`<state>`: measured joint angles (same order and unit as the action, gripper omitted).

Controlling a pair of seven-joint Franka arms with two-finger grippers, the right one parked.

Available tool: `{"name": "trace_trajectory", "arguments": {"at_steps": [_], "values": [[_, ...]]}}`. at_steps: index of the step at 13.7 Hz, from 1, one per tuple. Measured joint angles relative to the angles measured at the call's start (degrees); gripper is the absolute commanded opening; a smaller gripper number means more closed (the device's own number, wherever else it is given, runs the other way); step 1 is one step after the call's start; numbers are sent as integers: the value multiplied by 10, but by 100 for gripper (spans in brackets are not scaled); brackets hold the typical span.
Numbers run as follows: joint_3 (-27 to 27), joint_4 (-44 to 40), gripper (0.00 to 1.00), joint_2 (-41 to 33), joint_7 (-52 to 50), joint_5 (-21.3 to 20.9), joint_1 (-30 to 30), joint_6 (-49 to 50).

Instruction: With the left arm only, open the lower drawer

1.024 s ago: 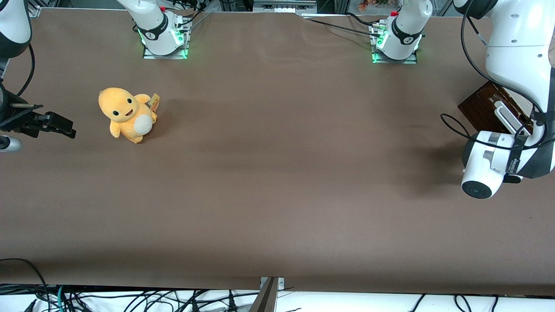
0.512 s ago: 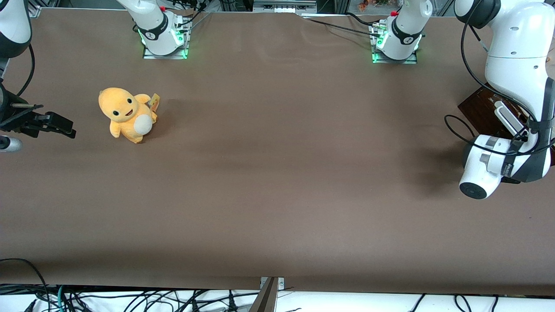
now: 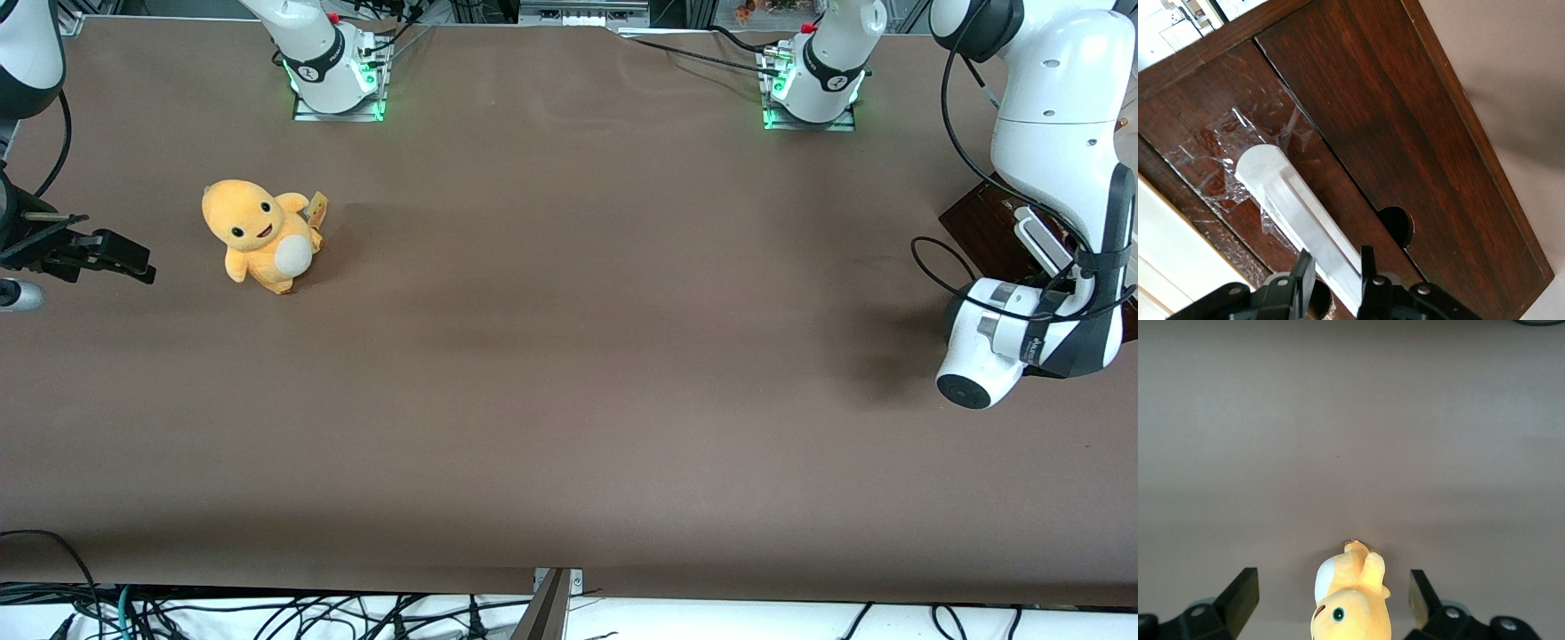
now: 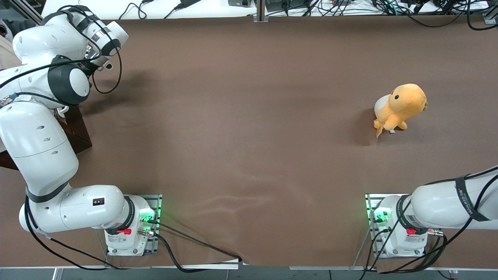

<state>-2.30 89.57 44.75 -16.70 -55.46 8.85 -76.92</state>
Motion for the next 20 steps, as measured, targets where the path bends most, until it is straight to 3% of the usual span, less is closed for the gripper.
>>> {"name": "trace_trajectory", "arguments": {"at_steps": [8,12,13,14,15,17,20], "values": [[-4,-3,4,2,-10,9,-58,4],[-2,-6,11,5,-12,10,-79,4],[-2,-7,25,6,-12,10,-80,4],[-1,-8,51,6,-12,11,-80,5],[-2,-9,100,6,-12,13,-80,4],[-7,-17,100,6,-1,28,-86,5],[-9,-72,100,5,0,105,-99,20]]}}
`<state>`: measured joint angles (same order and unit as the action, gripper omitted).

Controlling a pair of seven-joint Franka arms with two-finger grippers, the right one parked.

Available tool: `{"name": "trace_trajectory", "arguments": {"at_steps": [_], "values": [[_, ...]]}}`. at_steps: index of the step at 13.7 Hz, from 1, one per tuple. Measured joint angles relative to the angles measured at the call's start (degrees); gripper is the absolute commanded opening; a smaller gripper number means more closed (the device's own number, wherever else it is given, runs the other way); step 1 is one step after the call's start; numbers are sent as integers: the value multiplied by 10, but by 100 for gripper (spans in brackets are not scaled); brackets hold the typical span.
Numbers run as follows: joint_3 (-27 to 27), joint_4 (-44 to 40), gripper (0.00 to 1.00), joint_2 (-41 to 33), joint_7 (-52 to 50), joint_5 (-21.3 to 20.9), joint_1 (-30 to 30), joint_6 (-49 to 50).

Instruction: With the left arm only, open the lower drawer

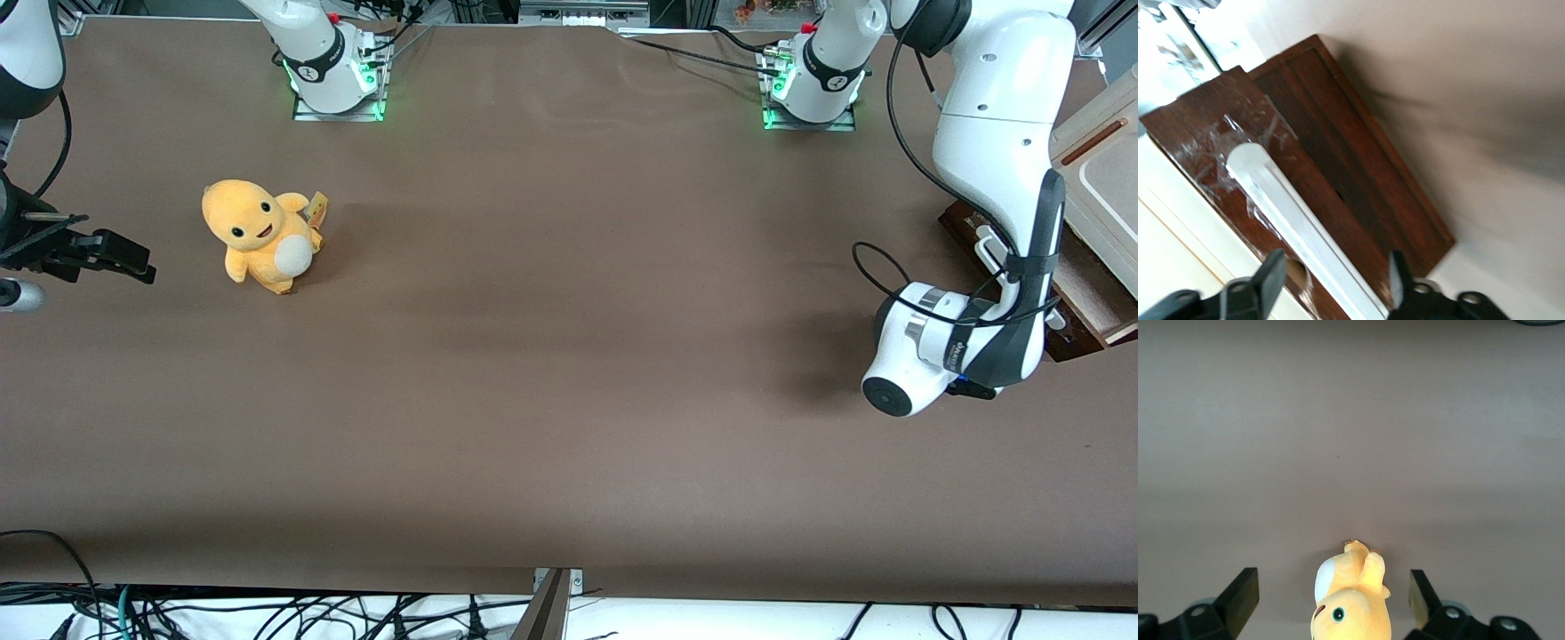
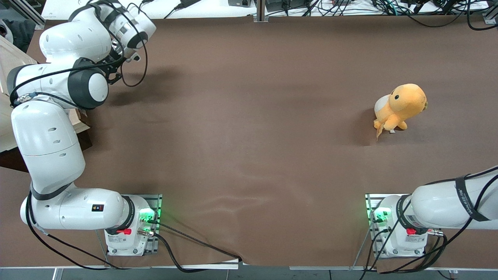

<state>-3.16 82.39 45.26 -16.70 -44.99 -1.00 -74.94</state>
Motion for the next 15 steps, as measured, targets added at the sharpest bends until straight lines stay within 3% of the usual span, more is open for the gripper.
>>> {"name": "trace_trajectory", "arguments": {"at_steps": [2,6,8,10,15], "values": [[1,-55,100,-7,1,90,1,9],[6,-136,100,-52,2,323,34,8],[6,-147,100,-92,5,405,59,-27],[5,-148,100,-132,13,434,76,-53],[-34,-148,100,-174,30,437,78,-66]]}}
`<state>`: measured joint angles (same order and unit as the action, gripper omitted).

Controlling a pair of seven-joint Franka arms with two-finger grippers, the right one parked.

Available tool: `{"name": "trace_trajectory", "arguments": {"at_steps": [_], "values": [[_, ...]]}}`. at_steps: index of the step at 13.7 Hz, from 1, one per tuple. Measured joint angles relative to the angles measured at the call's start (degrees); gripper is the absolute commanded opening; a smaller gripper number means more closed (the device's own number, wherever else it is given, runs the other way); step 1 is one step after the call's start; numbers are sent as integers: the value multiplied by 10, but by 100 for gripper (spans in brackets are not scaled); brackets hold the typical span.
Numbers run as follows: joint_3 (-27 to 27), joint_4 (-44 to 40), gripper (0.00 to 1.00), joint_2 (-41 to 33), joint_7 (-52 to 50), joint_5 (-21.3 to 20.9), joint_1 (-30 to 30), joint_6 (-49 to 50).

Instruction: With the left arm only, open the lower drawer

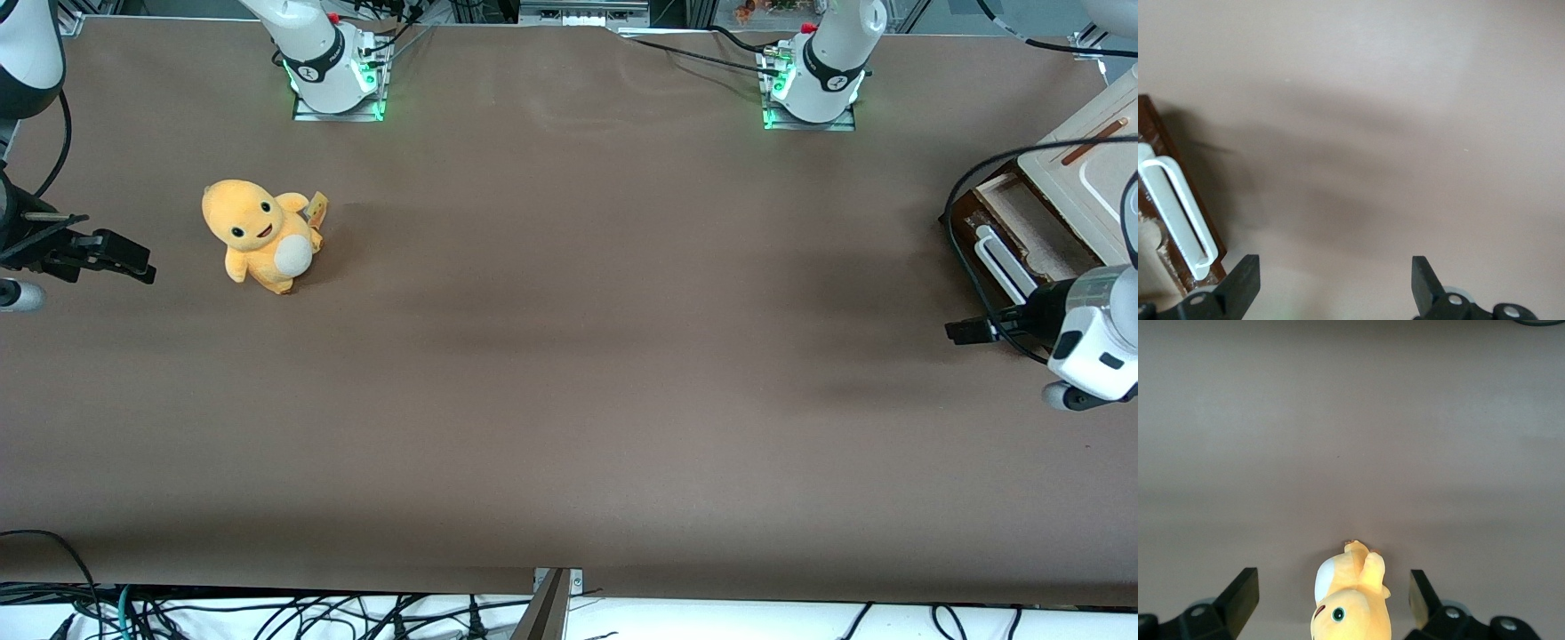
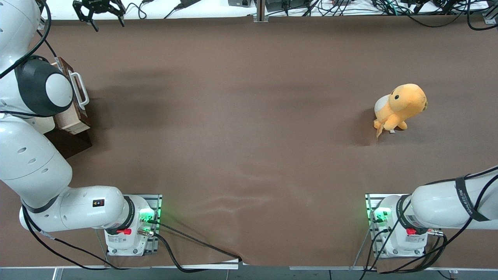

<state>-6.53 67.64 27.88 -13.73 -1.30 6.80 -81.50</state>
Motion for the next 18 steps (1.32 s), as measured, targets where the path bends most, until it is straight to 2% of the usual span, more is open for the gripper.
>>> {"name": "trace_trajectory", "arguments": {"at_steps": [4,9,13,18], "values": [[-13,24,100,-38,64,0,0,-34],[34,146,100,-158,193,1,-14,-91],[40,184,100,-217,179,1,-43,-93],[42,210,100,-220,143,1,-46,-94]]}}
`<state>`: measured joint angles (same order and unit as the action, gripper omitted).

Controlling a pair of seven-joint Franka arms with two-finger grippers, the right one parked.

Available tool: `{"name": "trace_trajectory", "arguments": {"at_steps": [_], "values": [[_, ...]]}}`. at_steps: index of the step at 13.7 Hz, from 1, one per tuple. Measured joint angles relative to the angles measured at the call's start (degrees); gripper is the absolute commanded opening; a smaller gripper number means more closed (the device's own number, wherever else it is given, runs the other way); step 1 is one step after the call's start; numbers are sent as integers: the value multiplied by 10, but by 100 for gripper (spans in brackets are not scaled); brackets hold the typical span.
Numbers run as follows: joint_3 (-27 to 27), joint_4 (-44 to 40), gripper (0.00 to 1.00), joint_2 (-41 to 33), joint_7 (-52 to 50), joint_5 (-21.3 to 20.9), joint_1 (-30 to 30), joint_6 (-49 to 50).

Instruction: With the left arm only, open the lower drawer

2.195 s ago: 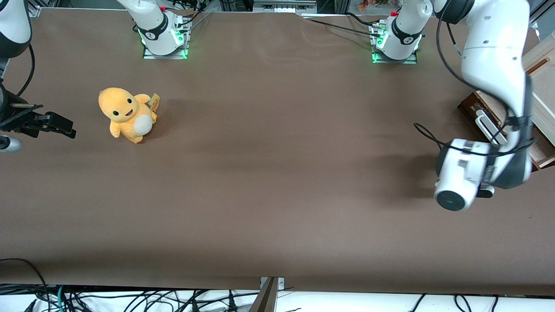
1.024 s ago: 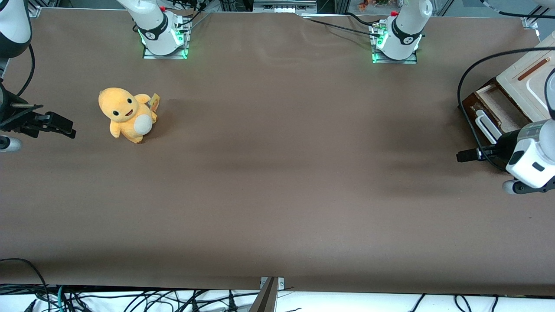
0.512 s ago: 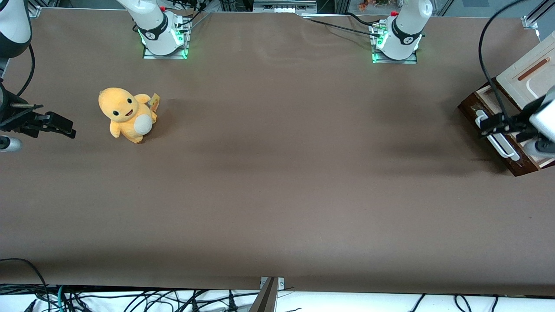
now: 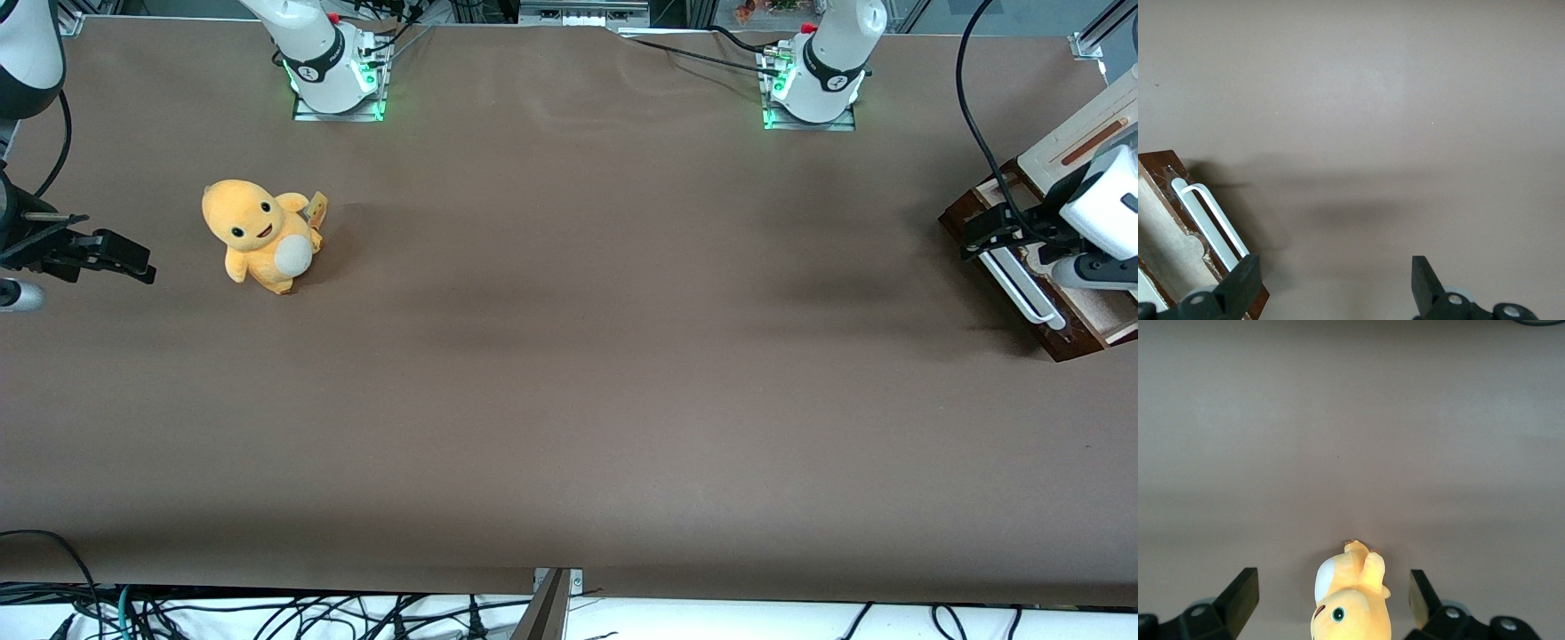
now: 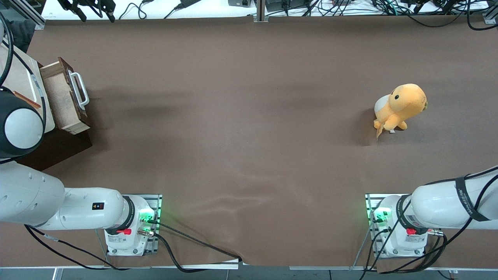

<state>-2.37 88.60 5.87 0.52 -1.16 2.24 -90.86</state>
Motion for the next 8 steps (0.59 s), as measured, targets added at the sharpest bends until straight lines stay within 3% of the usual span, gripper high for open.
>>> {"name": "trace_trajectory", "arguments": {"at_steps": [8], "values": [[0,2,100,3,9,0,4,0]]}}
